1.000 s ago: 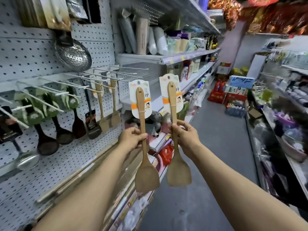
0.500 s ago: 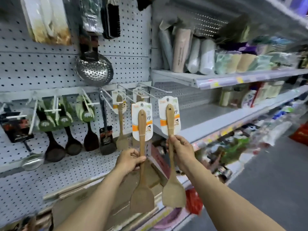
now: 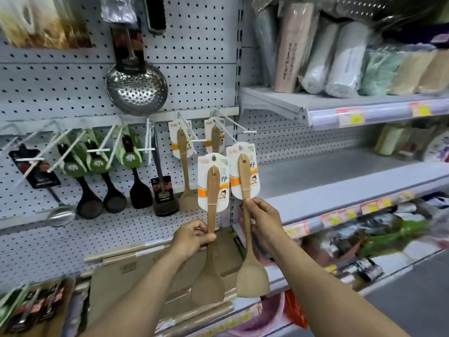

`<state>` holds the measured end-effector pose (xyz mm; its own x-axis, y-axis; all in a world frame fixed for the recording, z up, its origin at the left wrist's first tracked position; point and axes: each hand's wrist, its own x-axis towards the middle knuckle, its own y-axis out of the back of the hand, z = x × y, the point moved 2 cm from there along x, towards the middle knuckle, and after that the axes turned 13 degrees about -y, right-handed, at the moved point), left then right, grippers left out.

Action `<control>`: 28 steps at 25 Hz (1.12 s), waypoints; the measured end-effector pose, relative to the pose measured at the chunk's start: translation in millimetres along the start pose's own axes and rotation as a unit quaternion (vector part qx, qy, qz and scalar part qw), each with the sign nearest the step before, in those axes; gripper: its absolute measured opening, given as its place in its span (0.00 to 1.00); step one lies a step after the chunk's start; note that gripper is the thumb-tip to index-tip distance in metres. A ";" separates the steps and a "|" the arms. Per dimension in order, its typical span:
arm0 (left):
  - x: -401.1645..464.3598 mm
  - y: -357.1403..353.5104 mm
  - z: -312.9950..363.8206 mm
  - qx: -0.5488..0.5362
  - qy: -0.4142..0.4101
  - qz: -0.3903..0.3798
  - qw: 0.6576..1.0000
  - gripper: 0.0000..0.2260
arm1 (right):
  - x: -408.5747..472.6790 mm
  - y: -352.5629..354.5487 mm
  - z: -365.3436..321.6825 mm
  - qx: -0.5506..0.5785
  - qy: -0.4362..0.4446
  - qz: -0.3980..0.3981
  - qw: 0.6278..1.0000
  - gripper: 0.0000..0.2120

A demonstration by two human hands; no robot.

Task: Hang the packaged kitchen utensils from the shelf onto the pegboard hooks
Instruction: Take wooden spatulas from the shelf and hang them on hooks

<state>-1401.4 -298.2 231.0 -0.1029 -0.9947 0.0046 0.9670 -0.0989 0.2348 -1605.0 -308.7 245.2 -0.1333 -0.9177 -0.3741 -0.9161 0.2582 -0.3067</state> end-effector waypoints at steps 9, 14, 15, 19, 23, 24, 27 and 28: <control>73.8 3.5 -25.1 -0.025 0.017 0.015 0.999 0.11 | 95.8 -27.7 -25.4 -0.063 0.010 -0.013 0.998 0.06; 124.8 10.3 -34.4 -0.023 0.020 0.031 0.999 0.11 | 149.0 -52.4 -40.1 -0.077 0.016 -0.019 0.997 0.08; 131.0 10.7 -36.9 -0.024 0.023 0.036 0.999 0.11 | 158.2 -56.2 -40.8 -0.077 0.016 -0.031 0.996 0.08; 141.1 13.4 -40.8 -0.039 0.030 0.051 0.998 0.12 | 186.0 -69.5 -48.6 -0.086 0.015 -0.054 0.995 0.04; 131.0 12.2 -36.5 -0.031 0.016 0.087 0.996 0.12 | 201.7 -72.1 -52.3 -0.081 -0.008 -0.081 0.993 0.05; 125.0 10.6 -34.1 -0.026 0.014 0.095 0.995 0.12 | 202.9 -71.2 -53.9 -0.089 -0.012 -0.082 0.993 0.05; 102.2 2.1 -26.9 -0.020 0.008 0.116 0.993 0.12 | 200.2 -64.8 -55.0 -0.112 -0.018 -0.069 0.991 0.07; 93.4 -1.6 -25.1 -0.016 0.008 0.125 0.992 0.12 | 193.8 -60.6 -56.0 -0.130 -0.016 -0.059 0.990 0.11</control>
<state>-1406.7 -391.7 206.6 0.1441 -0.9886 0.0432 0.9689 0.1498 0.1971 -1596.5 -519.1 240.3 -0.0115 -0.9254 -0.3787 -0.9915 0.0595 -0.1154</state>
